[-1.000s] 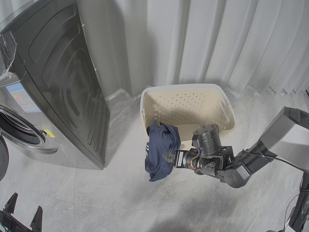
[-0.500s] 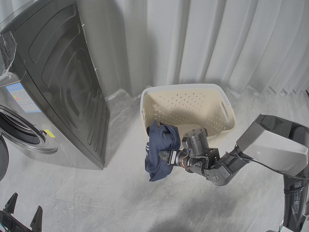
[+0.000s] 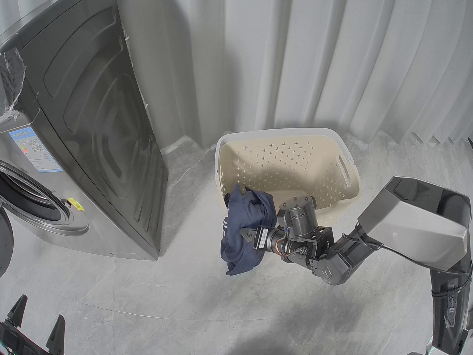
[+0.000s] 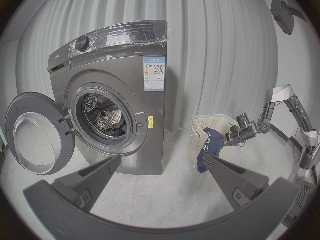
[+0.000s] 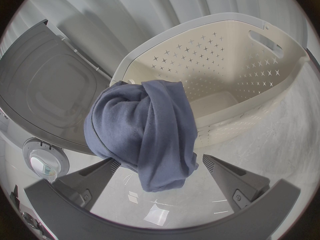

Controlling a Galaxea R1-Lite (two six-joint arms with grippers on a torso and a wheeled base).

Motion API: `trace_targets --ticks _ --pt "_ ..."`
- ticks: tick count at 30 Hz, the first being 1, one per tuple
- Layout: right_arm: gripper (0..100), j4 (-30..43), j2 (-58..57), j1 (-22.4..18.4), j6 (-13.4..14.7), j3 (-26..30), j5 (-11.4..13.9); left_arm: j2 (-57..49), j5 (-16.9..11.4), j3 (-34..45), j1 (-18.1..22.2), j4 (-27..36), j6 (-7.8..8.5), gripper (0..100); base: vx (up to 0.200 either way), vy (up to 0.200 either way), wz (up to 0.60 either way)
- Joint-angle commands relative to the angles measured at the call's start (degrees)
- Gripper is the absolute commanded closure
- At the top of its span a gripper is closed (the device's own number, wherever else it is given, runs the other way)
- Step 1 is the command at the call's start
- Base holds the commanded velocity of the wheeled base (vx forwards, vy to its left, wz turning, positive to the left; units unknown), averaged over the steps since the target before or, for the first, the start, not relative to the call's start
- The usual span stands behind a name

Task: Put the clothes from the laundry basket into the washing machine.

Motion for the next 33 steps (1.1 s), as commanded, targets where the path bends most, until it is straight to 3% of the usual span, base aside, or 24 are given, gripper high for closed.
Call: trace_targets --ticks 1,2,11,16,18,19,22,24,25,29,30,31,33 --pt "0 -0.1 0.2 0.1 0.0 -0.5 -0.8 -0.6 0.0 0.8 0.0 0.0 0.02 0 0.000 0.000 0.00" --pt "100 -0.1 0.4 0.1 -0.1 -0.8 -1.1 -0.6 0.0 0.8 0.0 0.0 0.02 0 0.000 0.000 0.00" --pt "100 -3.8 0.7 0.1 -0.4 -0.3 -1.3 -0.6 0.0 0.8 0.0 0.0 -0.33 0 0.000 0.000 0.00" --pt "100 -4.2 -6.4 0.9 -0.4 6.7 -1.3 -0.6 0.0 0.8 0.0 0.0 -0.33 0 0.000 0.000 0.00" --pt "100 -4.2 -6.4 0.9 -0.4 6.7 -1.3 -0.6 0.0 0.8 0.0 0.0 -0.33 0 0.000 0.000 0.00" --pt "100 -4.2 -12.9 1.2 -0.4 12.0 -1.3 -0.6 0.0 0.8 0.0 0.0 -0.33 0 0.000 0.000 0.00" --pt "100 -4.2 -20.5 1.3 -1.2 17.5 -1.3 -0.6 0.0 0.8 0.0 0.0 -0.33 0 0.000 0.000 0.00" --pt "100 -4.2 -20.5 1.3 -1.2 17.5 -1.3 -0.6 0.0 0.8 0.0 0.0 -0.33 0 0.000 0.000 0.00" --pt "100 -4.2 -29.4 1.3 -3.0 22.5 -1.3 -0.6 0.0 0.8 0.0 0.0 0.02 0 0.000 0.000 0.00" --pt "100 -4.2 -41.0 1.2 -9.0 29.2 -0.6 -0.6 0.0 0.9 0.0 -0.1 0.46 0 0.000 0.000 0.00" --pt "100 -4.2 -41.0 1.2 -9.0 29.2 -0.6 -0.6 0.0 0.9 0.0 -0.1 0.46 0 0.000 0.000 0.00" --pt "100 -4.2 -47.2 1.3 -13.3 32.5 0.5 -0.7 -0.1 0.9 0.0 -0.1 0.55 0 0.000 0.000 0.00" --pt "100 -3.2 -51.5 1.3 -15.7 33.6 2.3 -0.7 -0.1 0.9 0.0 -0.1 0.64 0 0.000 0.000 0.00"
